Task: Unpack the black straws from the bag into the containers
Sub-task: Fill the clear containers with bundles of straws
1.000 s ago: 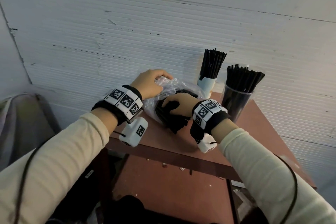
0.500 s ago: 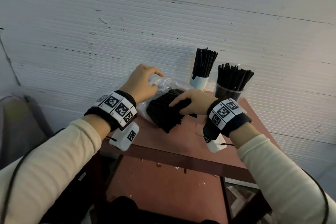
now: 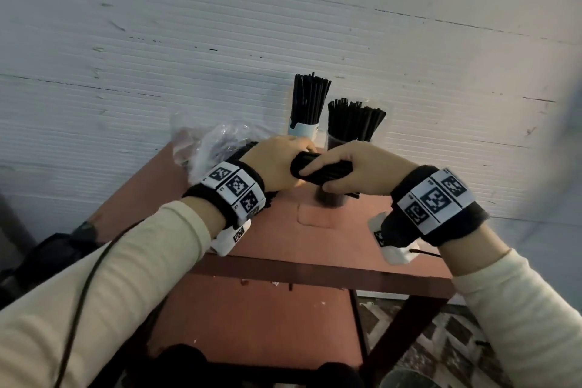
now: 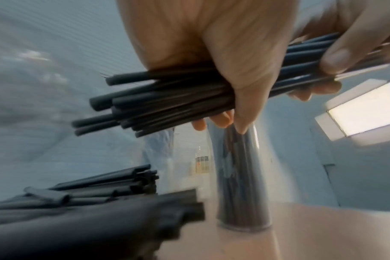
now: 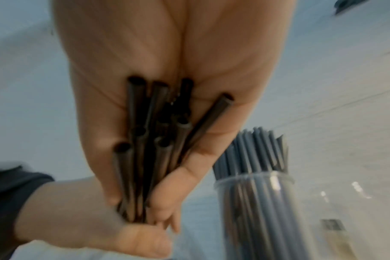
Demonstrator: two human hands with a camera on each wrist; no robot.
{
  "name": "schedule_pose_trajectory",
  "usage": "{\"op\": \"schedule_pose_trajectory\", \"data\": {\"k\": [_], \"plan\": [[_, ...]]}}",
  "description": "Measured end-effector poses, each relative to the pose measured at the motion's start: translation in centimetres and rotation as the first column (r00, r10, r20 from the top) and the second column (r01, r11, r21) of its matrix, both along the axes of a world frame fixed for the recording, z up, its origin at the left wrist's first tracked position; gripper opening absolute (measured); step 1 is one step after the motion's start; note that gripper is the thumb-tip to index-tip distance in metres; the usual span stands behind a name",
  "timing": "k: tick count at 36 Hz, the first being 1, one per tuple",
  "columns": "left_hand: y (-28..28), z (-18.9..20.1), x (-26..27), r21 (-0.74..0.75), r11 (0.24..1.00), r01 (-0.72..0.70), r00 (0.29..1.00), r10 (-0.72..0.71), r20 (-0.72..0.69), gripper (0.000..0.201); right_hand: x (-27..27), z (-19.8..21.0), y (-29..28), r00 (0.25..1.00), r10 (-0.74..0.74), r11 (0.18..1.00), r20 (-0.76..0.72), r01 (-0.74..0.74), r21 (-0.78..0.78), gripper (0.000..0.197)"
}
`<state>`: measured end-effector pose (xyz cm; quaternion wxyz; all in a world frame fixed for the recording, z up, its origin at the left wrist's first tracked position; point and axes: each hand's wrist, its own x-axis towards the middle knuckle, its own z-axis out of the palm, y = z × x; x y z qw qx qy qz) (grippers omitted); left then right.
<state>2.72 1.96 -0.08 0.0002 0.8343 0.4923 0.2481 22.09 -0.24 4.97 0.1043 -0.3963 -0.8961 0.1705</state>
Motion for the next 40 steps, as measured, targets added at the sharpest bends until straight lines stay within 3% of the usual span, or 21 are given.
{"op": "schedule_pose_trajectory", "data": {"k": [2,4,6,8,11,14,20,24,26,32,35,40], "plan": [[-0.3,0.4,1.0,0.0,1.0,-0.017,1.0,0.017,0.021,0.018,1.1,0.4,-0.5,0.998,-0.007,1.0,-0.069,0.008,0.002,0.045],[-0.4,0.6,1.7,-0.024,1.0,-0.012,0.998,0.013,0.063,0.014,2.3,1.1,-0.9,0.987,-0.011,0.999,-0.16,0.018,0.047,0.044],[-0.3,0.8,2.2,-0.087,0.996,0.01,0.981,0.006,0.191,0.01,3.4,2.1,-1.2,0.966,-0.031,0.99,-0.257,0.064,0.122,0.041],[-0.3,1.1,2.8,-0.108,0.994,0.016,0.957,0.016,0.288,0.021,4.1,3.2,-1.5,0.926,-0.059,0.974,-0.372,0.135,0.18,0.04],[-0.4,1.6,3.8,-0.151,0.987,0.055,0.914,0.011,0.406,0.017,4.2,4.4,-2.0,0.836,-0.023,0.942,-0.548,0.202,0.269,0.041],[-0.6,1.8,4.8,-0.195,0.969,0.155,0.841,-0.026,0.54,0.022,3.1,4.8,-2.0,0.785,0.038,0.909,-0.619,0.23,0.347,0.041],[-0.5,0.0,5.7,-0.295,0.916,0.273,0.716,0.011,0.699,0.026,0.7,3.7,-0.7,0.792,0.104,0.867,-0.601,0.224,0.446,0.04],[-0.1,-1.8,5.2,-0.359,0.878,0.315,0.681,0.054,0.73,0.012,-0.4,2.0,0.0,0.906,-0.007,0.908,-0.422,0.182,0.376,0.03],[0.0,-2.2,4.9,-0.376,0.866,0.331,0.678,0.059,0.732,0.01,-1.0,1.1,0.3,0.936,-0.002,0.907,-0.353,0.15,0.394,0.029],[-0.2,-1.6,4.5,-0.372,0.857,0.356,0.664,0.048,0.746,0.013,-2.0,0.6,0.6,0.898,0.018,0.832,-0.439,0.23,0.505,0.037],[-0.2,-1.5,4.3,-0.38,0.852,0.36,0.662,0.054,0.748,0.013,-2.2,0.4,1.0,0.9,-0.007,0.851,-0.437,0.235,0.47,0.034],[0.0,-2.2,3.9,-0.468,0.812,0.348,0.734,0.075,0.675,0.008,-2.2,-0.4,1.5,0.908,-0.013,0.9,-0.418,0.193,0.39,0.036]]}}
